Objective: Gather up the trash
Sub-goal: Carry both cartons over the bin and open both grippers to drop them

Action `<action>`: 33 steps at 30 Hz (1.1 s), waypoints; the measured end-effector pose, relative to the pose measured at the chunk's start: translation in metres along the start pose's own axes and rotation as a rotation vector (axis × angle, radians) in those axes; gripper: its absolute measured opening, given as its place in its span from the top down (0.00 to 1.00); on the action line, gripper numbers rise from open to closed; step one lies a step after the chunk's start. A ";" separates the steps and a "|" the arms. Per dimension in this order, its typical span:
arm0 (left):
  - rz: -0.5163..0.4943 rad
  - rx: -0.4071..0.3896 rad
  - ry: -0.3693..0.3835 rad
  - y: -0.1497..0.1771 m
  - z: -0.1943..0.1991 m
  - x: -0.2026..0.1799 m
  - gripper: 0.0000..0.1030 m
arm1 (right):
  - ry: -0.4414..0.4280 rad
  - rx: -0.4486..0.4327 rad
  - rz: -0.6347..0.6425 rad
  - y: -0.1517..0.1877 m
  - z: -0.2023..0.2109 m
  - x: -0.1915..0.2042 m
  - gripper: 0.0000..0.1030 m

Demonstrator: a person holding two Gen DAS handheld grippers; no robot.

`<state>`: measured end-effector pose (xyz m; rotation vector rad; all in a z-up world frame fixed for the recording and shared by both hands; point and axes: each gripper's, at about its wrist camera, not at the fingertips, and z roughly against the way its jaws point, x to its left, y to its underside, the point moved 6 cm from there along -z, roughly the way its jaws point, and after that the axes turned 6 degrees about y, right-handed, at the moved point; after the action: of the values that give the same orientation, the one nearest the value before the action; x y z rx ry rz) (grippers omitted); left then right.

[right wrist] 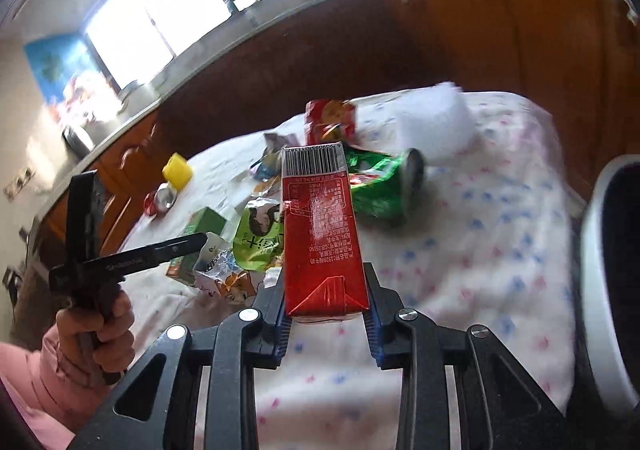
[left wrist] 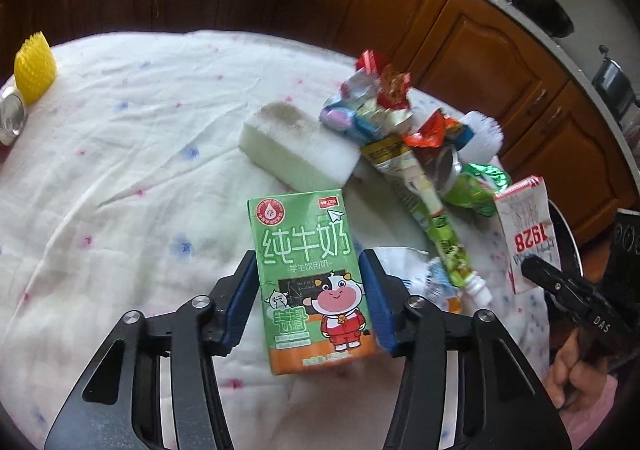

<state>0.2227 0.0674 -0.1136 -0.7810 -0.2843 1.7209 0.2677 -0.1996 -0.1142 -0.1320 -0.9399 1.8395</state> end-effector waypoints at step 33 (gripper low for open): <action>-0.402 0.036 0.360 0.036 0.000 -0.247 0.55 | 0.412 -0.178 -0.283 0.043 0.143 -0.118 0.70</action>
<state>0.2221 -0.1737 -0.0470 -0.9202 -0.1490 1.1823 0.2228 -0.3815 -0.0809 -0.4473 -0.7829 1.3957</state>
